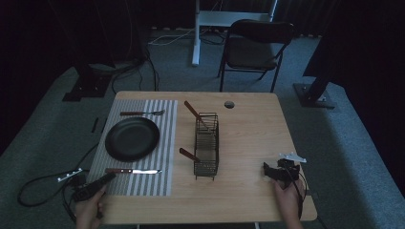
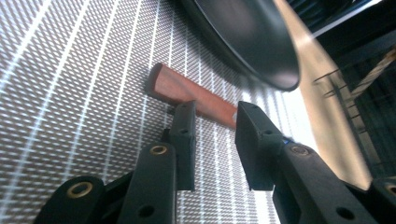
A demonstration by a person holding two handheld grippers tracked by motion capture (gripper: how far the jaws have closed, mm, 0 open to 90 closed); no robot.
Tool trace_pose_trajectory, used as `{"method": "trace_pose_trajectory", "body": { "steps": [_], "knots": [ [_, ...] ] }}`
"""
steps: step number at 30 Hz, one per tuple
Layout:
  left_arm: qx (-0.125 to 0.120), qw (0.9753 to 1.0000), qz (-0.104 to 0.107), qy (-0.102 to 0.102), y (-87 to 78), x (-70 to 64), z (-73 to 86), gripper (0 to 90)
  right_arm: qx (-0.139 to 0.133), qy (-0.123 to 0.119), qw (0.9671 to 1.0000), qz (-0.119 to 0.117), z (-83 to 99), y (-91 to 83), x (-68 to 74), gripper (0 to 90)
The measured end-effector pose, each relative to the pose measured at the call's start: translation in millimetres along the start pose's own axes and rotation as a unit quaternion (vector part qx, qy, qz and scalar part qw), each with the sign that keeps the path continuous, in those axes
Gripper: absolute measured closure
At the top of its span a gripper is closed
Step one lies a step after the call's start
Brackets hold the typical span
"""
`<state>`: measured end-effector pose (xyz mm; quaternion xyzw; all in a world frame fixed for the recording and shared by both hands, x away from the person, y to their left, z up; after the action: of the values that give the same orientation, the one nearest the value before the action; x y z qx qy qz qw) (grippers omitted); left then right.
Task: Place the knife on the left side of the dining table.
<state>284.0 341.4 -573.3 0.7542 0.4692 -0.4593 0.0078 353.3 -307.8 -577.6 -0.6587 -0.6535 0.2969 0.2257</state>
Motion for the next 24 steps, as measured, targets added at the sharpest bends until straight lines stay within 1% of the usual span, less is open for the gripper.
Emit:
{"method": "trace_pose_trajectory", "body": {
  "steps": [1, 2, 3, 5, 6, 7, 8, 9, 10, 11, 12, 13, 14, 16, 18, 20, 21, 22, 24],
  "knots": [
    [0.01, 0.9991, -0.02, 0.036, -1.5, -3.3, 1.3, 67.6, 0.0, 0.0, 1.0, 0.0, 0.0, 0.0, 0.0, 13.1],
    [0.014, 0.9983, -0.028, 0.049, -2.2, -4.9, 2.0, 65.7, 0.0, 0.0, 1.0, 0.0, 0.0, 0.0, 0.0, 13.1],
    [0.014, 0.9983, -0.028, 0.049, -2.2, -4.9, 2.0, 65.2, 0.0, 0.0, 1.0, 0.0, 0.0, 0.0, 0.0, 13.1],
    [0.022, 0.9955, -0.047, 0.079, -3.7, -8.5, 4.1, 63.8, 0.0, 0.0, 1.0, 0.0, 0.0, 0.0, 0.0, 13.1],
    [0.025, 0.9929, -0.059, 0.1, -4.6, -10.6, 5.0, 63.3, 0.0, 0.0, 1.0, 0.0, 0.0, 0.0, 0.0, 13.1],
    [0.027, 0.9917, -0.064, 0.108, -4.8, -11.9, 5.5, 62.6, 0.0, 0.0, 1.0, 0.0, 0.0, 0.0, 0.0, 13.1],
    [0.027, 0.9889, -0.075, 0.125, -5.5, -13.6, 6.1, 61.3, 0.0, 0.0, 1.0, 0.0, 0.0, 0.0, 0.0, 13.1],
    [0.027, 0.9868, -0.085, 0.135, -5.6, -14.5, 6.5, 61.2, 0.0, 0.0, 1.0, 0.0, 0.0, 0.0, 0.0, 13.1],
    [0.028, 0.9844, -0.095, 0.146, -5.8, -15.9, 7.3, 59.3, 0.0, 0.0, 1.0, 0.0, 0.0, 0.0, 0.0, 13.1],
    [0.029, 0.9834, -0.096, 0.151, -6.0, -17.4, 8.6, 58.3, 0.0, 0.0, 1.0, 0.0, 0.0, 0.0, 0.0, 13.1],
    [0.029, 0.9834, -0.096, 0.151, -6.0, -17.4, 8.6, 58.3, 0.0, 0.0, 1.0, 0.0, 0.0, 0.0, 0.0, 13.1],
    [0.034, 0.9798, -0.106, 0.166, -5.7, -19.4, 10.7, 58.3, 0.0, 0.0, 1.0, 0.0, 0.0, 0.0, 0.0, 13.1],
    [0.039, 0.9777, -0.11, 0.175, -5.4, -20.6, 12.0, 54.0, 0.0, 0.0, 1.0, 0.0, 0.0, 0.0, 0.0, 13.1],
    [0.043, 0.974, -0.117, 0.189, -5.1, -22.7, 14.4, 53.8, 0.0, 0.0, 1.0, 0.0, 0.0, 0.0, 0.0, 13.1],
    [0.049, 0.9674, -0.134, 0.209, -5.0, -25.3, 16.4, 49.5, 0.0, 0.0, 1.0, 0.0, 0.0, 0.0, 0.0, 13.1],
    [0.049, 0.9647, -0.139, 0.218, -4.8, -26.8, 17.9, 48.1, 0.0, 0.0, 1.0, 0.0, 0.0, 0.0, 0.0, 13.1],
    [0.051, 0.9616, -0.146, 0.227, -4.8, -27.5, 18.7, 46.1, 0.0, 0.0, 1.0, 0.0, 0.0, 0.0, 0.0, 13.1],
    [0.052, 0.9605, -0.149, 0.229, -5.2, -28.6, 19.8, 43.8, 0.0, 0.0, 1.0, 0.0, 0.0, 0.0, 0.0, 13.1],
    [0.053, 0.9608, -0.15, 0.227, -6.1, -30.0, 21.2, 42.9, 0.0, 0.0, 1.0, 0.0, 0.0, 0.0, 0.0, 13.1]
  ]
}}
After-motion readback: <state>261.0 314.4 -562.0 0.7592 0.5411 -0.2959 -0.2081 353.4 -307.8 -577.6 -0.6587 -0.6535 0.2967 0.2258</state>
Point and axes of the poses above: each handheld gripper's, and its own axes: y roughly forward along the jaws, z roughly out of its underside, x roughly to its left, the point moved 4 cm from there along y, roughly forward along the jaws, and after that the axes turned 9 degrees about z, right-handed, at the moved point
